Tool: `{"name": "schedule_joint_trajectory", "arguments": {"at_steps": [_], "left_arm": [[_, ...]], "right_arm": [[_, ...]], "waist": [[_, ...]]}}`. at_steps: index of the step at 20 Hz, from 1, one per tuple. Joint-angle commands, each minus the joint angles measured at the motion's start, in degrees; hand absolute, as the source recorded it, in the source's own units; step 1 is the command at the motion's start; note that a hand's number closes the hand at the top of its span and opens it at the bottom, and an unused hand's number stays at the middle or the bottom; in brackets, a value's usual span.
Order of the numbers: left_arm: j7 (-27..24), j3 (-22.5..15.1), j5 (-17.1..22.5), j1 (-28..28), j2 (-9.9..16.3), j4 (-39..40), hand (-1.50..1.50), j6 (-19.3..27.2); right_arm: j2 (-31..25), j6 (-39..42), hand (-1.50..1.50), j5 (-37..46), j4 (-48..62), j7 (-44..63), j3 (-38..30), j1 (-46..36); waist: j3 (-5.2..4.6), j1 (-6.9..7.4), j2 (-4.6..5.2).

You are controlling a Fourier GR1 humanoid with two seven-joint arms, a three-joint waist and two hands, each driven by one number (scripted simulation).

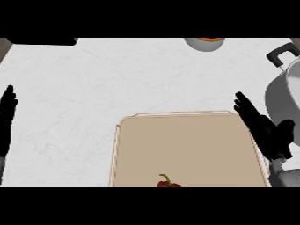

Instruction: Pick the bell pepper from the tray and place it in the pot

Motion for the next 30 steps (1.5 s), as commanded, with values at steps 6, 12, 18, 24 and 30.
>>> {"name": "schedule_joint_trajectory", "arguments": {"at_steps": [6, 12, 18, 24, 30], "left_arm": [[2.5, 2.0, 6.1, -8.3, -5.3, -8.2, 0.0, -2.2], [5.9, 1.3, 8.4, -4.8, -7.0, -13.1, 0.0, -3.4], [6.2, 3.0, 7.6, -5.5, -7.4, -13.1, 0.0, -4.3], [6.2, 3.0, 6.7, -5.7, -8.0, -12.1, 0.0, -4.7], [8.0, 2.2, 5.2, -7.0, -8.3, -13.3, 0.0, -3.1]], "right_arm": [[-2.1, -6.0, 1.5, 14.0, -16.5, -4.5, 4.9, -11.9], [-6.8, -15.1, -1.5, 29.7, -22.2, -13.5, 7.6, 0.9], [-7.3, -12.9, -1.5, 37.9, -41.1, -7.3, 17.7, 9.2], [-13.9, 2.9, -1.5, 40.5, -47.5, 12.6, 22.6, 5.2], [-14.4, 17.8, -1.5, 44.5, -50.9, 33.1, 32.0, -2.0]], "waist": [[1.05, -1.31, -1.02], [1.26, -1.36, -0.55], [1.14, -1.67, -0.48], [0.98, -1.05, -0.45], [0.83, -0.09, -0.4]]}}
